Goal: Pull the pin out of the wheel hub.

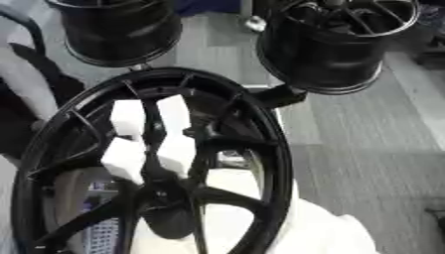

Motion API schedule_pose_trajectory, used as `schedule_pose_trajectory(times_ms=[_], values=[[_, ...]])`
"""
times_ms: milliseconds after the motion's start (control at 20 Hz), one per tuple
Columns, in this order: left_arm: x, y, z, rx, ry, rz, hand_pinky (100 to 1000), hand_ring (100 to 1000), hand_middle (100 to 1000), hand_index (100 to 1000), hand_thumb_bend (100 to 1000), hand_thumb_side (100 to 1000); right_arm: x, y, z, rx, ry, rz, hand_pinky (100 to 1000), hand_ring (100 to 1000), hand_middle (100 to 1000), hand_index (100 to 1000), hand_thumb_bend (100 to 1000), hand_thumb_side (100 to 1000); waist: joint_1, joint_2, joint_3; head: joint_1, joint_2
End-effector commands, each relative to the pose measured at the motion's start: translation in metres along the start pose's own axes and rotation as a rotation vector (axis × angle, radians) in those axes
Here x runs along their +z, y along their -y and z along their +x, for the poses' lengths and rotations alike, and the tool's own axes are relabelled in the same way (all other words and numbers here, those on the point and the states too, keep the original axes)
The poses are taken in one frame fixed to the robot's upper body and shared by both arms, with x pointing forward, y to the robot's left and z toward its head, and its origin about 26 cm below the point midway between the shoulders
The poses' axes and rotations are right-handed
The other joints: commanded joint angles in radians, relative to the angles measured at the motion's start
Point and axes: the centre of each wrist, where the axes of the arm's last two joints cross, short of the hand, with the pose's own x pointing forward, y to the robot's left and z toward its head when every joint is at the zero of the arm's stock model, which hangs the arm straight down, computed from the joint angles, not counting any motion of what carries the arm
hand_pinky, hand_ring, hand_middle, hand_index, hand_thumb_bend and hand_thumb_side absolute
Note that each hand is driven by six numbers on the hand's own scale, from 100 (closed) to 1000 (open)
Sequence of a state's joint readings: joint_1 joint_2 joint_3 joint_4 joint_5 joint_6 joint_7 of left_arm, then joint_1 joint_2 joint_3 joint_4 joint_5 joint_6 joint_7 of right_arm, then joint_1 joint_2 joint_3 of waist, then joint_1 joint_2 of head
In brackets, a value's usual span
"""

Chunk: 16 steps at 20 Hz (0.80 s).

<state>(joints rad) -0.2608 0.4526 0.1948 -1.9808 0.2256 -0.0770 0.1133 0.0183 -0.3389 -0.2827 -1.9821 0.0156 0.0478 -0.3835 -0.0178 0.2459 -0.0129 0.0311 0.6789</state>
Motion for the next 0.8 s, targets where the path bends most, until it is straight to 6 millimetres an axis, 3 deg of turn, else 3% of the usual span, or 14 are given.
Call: schedule_pose_trajectory(times_ms=[50, 400, 800], values=[[-0.017, -0.005, 0.019, -0.089, 0.067, -0.089, 841, 770, 624, 851, 100, 565, -0.005, 0.004, 0.008, 0.016, 0.044, 0.002, 749, 595, 534, 694, 100, 598, 0.004, -0.006, -0.003, -0.002, -0.014], [-0.054, -0.008, 0.044, -0.378, 0.107, -0.376, 834, 771, 626, 852, 100, 521, -0.005, 0.002, 0.008, 0.020, 0.045, 0.004, 750, 594, 533, 694, 100, 597, 0.014, 0.019, -0.011, -0.004, -0.023], [-0.092, -0.010, 0.073, -0.784, 0.121, -0.749, 830, 789, 671, 853, 100, 325, -0.004, 0.003, 0.008, 0.036, 0.044, 0.020, 751, 592, 532, 693, 100, 596, 0.026, 0.024, -0.014, -0.014, -0.025]])
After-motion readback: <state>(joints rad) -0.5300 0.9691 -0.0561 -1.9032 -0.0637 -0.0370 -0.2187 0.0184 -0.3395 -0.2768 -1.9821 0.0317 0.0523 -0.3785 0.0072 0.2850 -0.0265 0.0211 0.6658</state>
